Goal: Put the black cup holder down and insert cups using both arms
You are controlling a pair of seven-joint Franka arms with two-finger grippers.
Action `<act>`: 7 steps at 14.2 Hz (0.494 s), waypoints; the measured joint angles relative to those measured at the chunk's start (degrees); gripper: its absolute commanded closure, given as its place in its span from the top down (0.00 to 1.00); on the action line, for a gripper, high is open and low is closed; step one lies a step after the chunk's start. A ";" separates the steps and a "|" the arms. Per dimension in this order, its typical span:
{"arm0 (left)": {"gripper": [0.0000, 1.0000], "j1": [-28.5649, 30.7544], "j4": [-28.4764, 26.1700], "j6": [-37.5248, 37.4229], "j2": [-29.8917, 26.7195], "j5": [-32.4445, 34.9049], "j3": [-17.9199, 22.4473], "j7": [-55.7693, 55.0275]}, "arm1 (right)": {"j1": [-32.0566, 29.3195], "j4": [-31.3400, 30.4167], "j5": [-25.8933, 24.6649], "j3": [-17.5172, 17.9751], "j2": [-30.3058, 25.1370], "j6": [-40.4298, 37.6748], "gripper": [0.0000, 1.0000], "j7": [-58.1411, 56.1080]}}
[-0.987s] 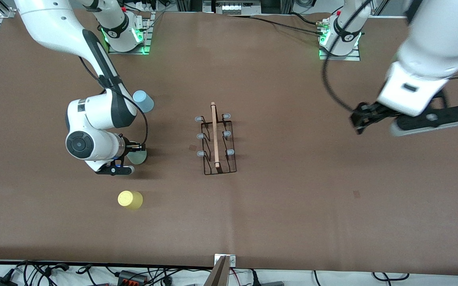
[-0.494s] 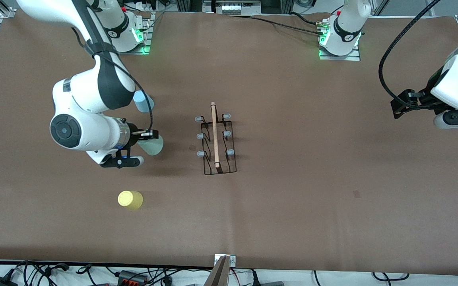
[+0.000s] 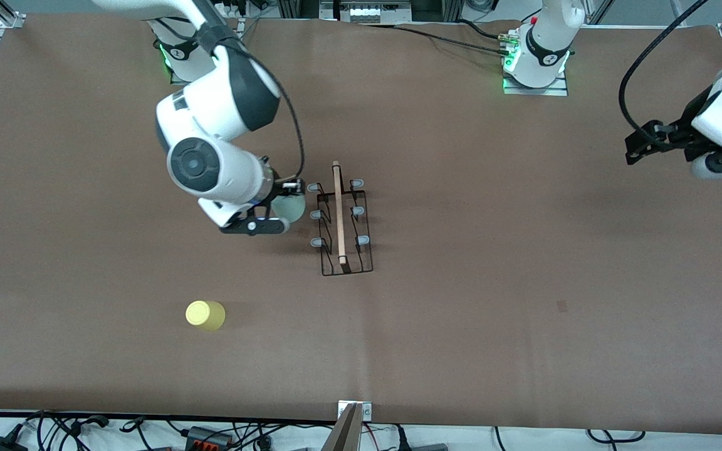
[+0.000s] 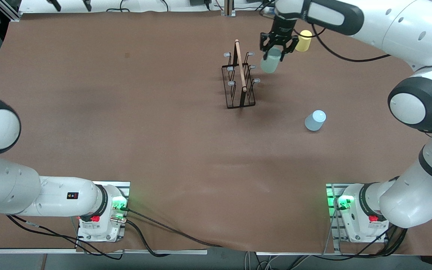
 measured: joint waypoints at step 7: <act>1.00 0.11 -4.00 2.85 -2.76 -0.90 1.15 1.52 | 3.97 -0.61 -0.01 -0.05 2.78 0.51 0.12 1.53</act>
